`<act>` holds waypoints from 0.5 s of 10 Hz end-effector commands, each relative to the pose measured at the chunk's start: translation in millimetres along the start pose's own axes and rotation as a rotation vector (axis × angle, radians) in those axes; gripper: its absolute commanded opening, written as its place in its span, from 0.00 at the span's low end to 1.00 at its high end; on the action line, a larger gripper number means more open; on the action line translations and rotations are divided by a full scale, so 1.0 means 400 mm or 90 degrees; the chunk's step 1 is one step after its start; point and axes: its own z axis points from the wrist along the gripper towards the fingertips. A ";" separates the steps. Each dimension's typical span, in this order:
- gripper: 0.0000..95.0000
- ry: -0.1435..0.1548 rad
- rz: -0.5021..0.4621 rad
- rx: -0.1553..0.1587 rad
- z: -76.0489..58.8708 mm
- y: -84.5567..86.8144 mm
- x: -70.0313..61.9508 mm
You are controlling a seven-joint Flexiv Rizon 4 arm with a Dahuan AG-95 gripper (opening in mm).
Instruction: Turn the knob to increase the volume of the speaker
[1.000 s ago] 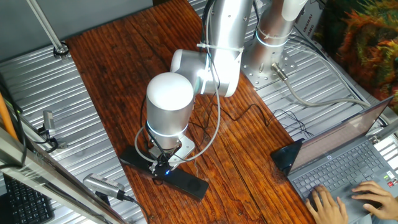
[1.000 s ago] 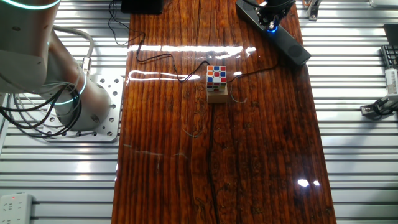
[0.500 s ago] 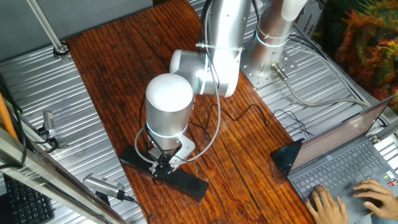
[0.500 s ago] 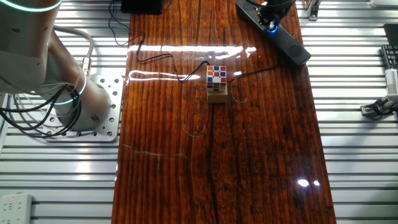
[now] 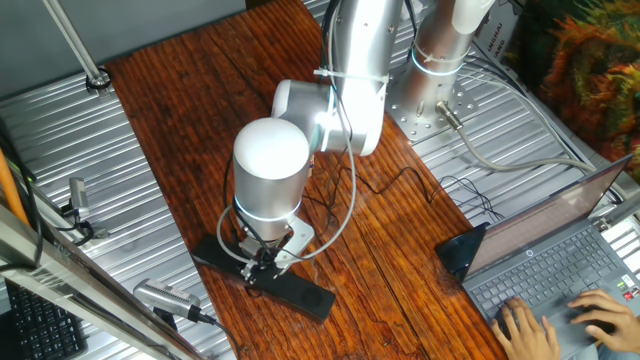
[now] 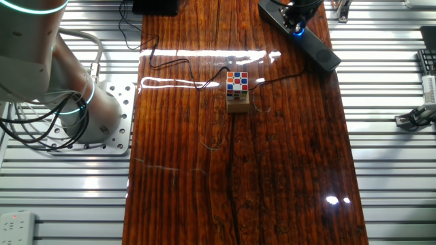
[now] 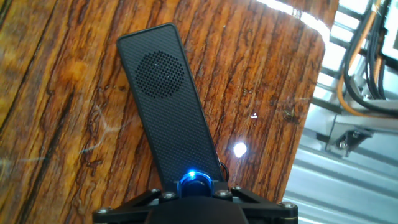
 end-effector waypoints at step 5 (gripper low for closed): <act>0.00 0.002 -0.042 -0.001 0.001 0.000 0.000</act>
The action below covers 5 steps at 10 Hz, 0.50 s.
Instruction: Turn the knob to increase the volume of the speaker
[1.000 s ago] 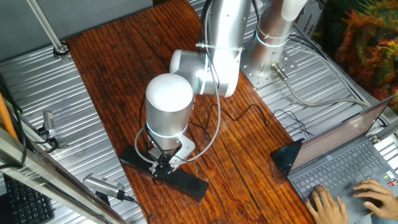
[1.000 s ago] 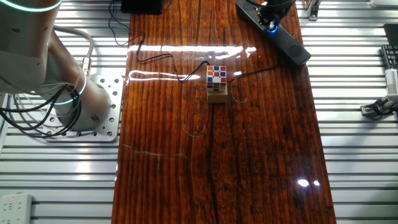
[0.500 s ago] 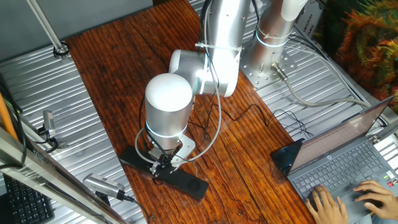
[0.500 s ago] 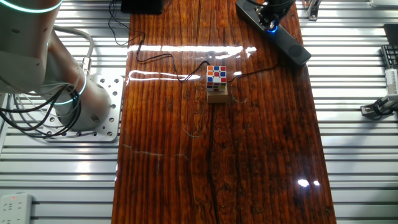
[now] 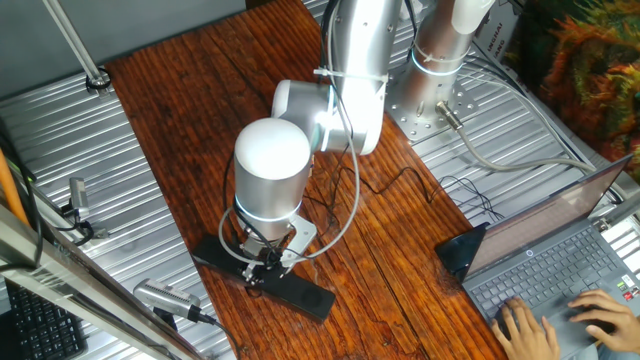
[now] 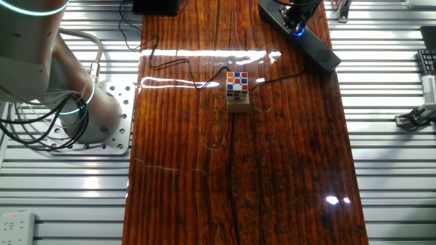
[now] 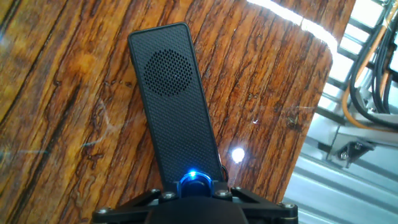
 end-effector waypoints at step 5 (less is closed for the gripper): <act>0.00 0.004 -0.048 -0.002 0.001 -0.002 0.000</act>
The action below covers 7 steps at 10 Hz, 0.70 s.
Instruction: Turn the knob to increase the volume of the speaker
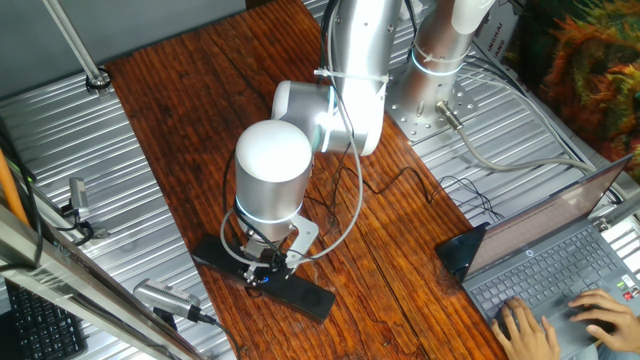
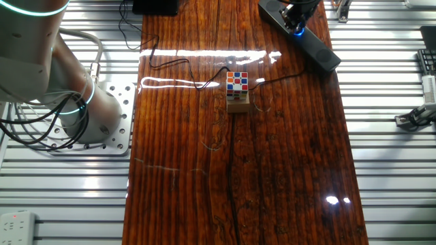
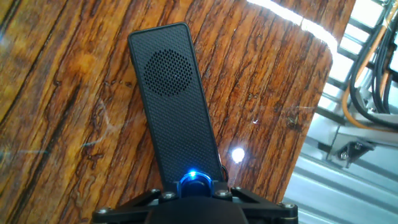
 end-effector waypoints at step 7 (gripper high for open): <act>0.00 0.000 -0.049 0.002 0.000 -0.002 -0.001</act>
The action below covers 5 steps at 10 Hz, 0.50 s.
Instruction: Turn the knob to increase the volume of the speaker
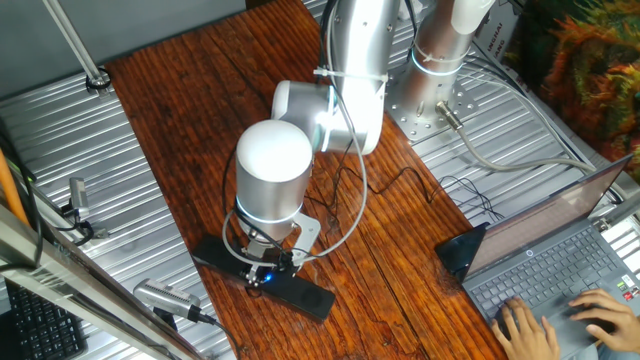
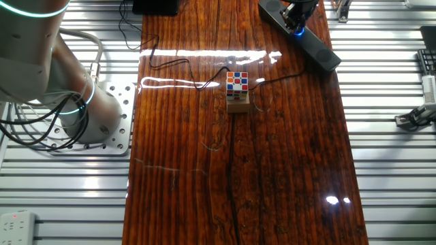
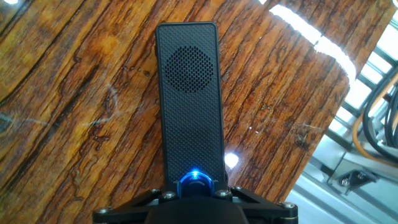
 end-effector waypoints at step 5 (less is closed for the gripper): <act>0.00 0.001 -0.013 -0.001 0.001 -0.002 0.000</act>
